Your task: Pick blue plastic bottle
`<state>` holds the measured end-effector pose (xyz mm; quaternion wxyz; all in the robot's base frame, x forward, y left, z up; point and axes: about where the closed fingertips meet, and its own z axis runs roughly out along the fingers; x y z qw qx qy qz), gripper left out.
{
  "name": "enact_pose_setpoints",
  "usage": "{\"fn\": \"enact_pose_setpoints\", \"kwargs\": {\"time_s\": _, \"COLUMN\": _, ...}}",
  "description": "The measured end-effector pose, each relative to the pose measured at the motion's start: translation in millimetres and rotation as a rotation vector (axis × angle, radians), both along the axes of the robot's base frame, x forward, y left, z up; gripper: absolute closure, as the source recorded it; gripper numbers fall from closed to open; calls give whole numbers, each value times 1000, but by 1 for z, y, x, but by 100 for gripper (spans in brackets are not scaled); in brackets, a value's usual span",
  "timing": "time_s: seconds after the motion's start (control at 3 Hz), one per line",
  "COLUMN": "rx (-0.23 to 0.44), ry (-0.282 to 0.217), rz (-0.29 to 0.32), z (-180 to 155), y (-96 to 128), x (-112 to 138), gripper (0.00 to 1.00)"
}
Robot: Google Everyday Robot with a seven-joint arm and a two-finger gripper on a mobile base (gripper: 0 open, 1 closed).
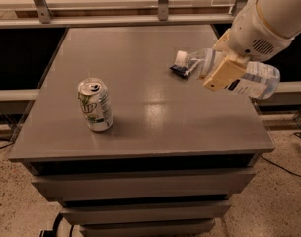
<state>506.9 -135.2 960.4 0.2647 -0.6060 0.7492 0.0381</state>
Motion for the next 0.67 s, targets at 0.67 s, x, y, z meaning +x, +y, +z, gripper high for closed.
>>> {"fn": "enact_pose_setpoints", "kwargs": {"time_s": 0.67, "rx": 58, "ry": -43, "rz": 37, "z": 21, "y": 3, "x": -12, "gripper": 100}}
